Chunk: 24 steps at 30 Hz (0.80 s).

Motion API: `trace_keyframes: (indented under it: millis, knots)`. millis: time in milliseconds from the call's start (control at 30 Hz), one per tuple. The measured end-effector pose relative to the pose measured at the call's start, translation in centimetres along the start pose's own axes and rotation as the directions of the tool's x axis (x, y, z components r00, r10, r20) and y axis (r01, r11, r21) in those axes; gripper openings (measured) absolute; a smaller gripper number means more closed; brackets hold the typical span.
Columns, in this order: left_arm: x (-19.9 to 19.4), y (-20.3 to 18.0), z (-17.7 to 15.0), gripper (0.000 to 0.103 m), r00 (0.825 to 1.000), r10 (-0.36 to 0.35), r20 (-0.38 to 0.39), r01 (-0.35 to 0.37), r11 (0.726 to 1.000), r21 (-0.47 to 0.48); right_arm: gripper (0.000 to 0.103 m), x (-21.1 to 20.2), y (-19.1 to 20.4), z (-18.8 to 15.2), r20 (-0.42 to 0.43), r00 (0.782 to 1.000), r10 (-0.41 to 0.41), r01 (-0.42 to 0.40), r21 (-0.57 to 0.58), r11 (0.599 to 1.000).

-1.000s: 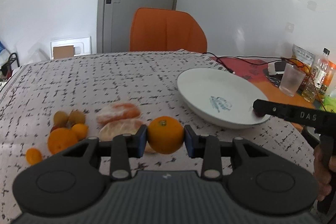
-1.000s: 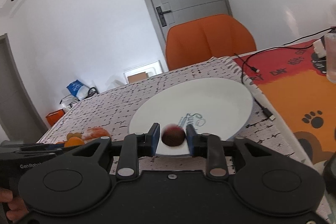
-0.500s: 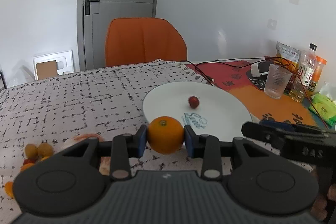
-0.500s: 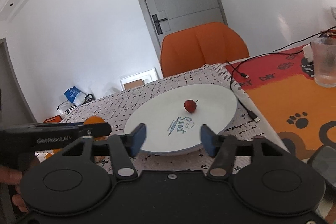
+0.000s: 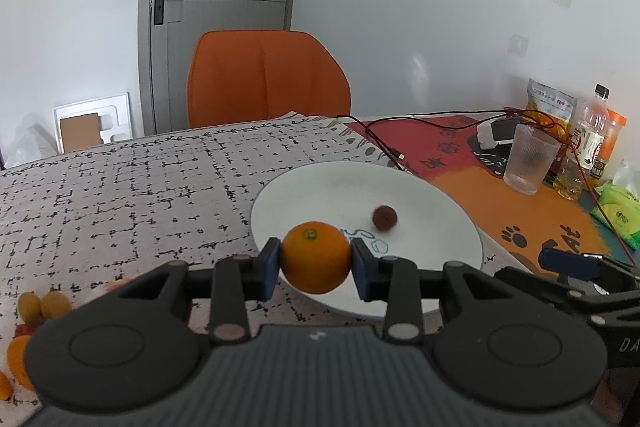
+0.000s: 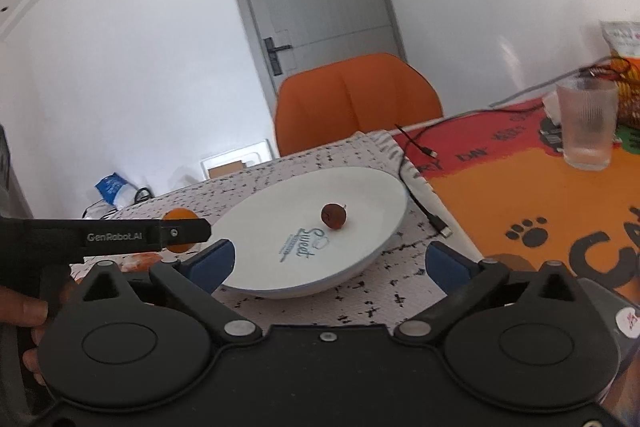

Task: Organize fruits
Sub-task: 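Open the right tool to release the plum onto the plate, then lower the orange onto the plate and open the left tool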

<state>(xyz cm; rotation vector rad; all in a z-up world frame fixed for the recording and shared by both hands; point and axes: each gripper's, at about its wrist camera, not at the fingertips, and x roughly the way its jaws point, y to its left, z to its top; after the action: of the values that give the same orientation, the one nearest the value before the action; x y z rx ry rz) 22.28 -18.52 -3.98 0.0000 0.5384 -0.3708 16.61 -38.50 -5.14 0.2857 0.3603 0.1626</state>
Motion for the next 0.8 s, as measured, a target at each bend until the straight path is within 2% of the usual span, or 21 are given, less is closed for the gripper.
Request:
trace_keyframes:
  millis: [167, 300, 367, 433, 467, 533, 667, 800]
  knots:
    - [0.5, -0.2, 0.3, 0.036, 1.0, -0.017, -0.003, 0.017, 1.0, -0.009, 0.103, -0.3, -0.7, 0.0, 0.009, 0.999, -0.034, 0.033, 0.03, 0.999]
    - [-0.1, -0.4, 0.5, 0.04, 0.999, -0.018, 0.036, 0.018, 1.0, -0.012, 0.103, -0.2, -0.9, -0.1, -0.007, 1.0, -0.03, 0.03, 0.046, 0.999]
    - [-0.3, -0.2, 0.7, 0.046, 1.0, -0.011, 0.026, 0.011, 1.0, -0.016, 0.103, -0.2, -0.7, -0.1, -0.016, 1.0, -0.017, 0.018, 0.039, 0.999]
    - [-0.7, 0.2, 0.6, 0.058, 1.0, -0.001, 0.021, 0.002, 1.0, -0.027, 0.103, -0.1, -0.5, -0.1, -0.027, 1.0, 0.011, -0.01, 0.029, 1.0]
    - [-1.0, 0.4, 0.5, 0.061, 1.0, 0.006, 0.023, -0.005, 1.0, -0.028, 0.103, -0.2, -0.4, -0.1, -0.027, 0.999, 0.023, -0.022, 0.028, 0.999]
    - [-1.5, 0.9, 0.3, 0.078, 0.999, 0.031, 0.028, -0.03, 0.999, -0.023, 0.103, -0.2, -0.1, -0.1, -0.027, 0.999, 0.029, -0.029, 0.023, 0.999]
    - [-2.7, 2.2, -0.2, 0.085, 0.996, 0.074, 0.044, -0.073, 0.997, -0.024, 0.103, 0.2, 0.5, -0.1, -0.043, 0.999, 0.017, -0.017, 0.009, 1.0]
    - [-4.1, 3.5, -0.7, 0.092, 0.992, 0.119, 0.042, -0.118, 0.993, -0.03, 0.103, 0.1, 1.1, -0.1, -0.042, 0.998, 0.046, -0.046, 0.012, 0.999]
